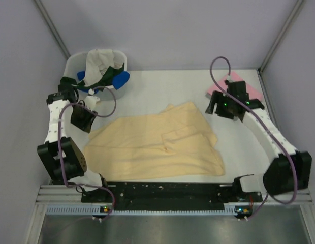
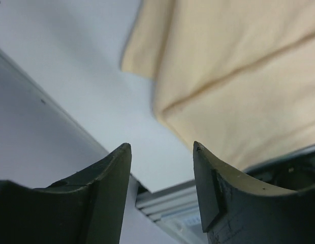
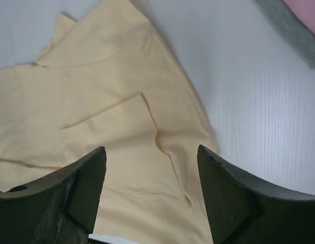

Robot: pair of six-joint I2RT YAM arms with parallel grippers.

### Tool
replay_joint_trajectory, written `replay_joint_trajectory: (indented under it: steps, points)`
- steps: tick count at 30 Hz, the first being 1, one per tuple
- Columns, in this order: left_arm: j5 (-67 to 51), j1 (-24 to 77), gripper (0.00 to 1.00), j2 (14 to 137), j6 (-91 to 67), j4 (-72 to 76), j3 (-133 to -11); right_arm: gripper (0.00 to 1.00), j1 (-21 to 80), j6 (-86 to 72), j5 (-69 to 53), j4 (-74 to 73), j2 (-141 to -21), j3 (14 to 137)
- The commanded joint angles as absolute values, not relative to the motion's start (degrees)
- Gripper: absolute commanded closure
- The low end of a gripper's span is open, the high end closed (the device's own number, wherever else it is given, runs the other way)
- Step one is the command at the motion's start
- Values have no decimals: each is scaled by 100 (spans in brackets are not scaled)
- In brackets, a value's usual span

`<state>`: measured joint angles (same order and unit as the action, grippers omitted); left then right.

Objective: Fold and stack the t-shirts
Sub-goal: Grap the side of the flattened tshirt furthest away from the robot with both arms

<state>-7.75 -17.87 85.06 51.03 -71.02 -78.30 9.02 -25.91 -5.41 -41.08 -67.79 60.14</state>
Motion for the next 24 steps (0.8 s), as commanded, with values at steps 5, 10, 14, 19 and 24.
replay_joint_trajectory:
  steps: [5,10,14,19,24]
  points:
    - [-1933,-1749,44,9474,3709,-5353,-7910,38,1573,-933,-1290,-2602,-10622,8988]
    - [-1802,-1749,41,9510,3779,-5221,-7691,40,2196,-317,-1670,-2619,-12258,10641]
    - [-1661,-1749,40,9317,3902,-5115,-7410,39,2574,-263,-1644,-2742,-13094,11354]
    - [-1556,-1749,39,9176,3999,-4992,-7163,40,2891,-360,-1074,-2812,-13447,11303]
    - [-1573,-1749,39,9193,3990,-4975,-7093,47,2944,-404,-546,-2795,-13535,11039]
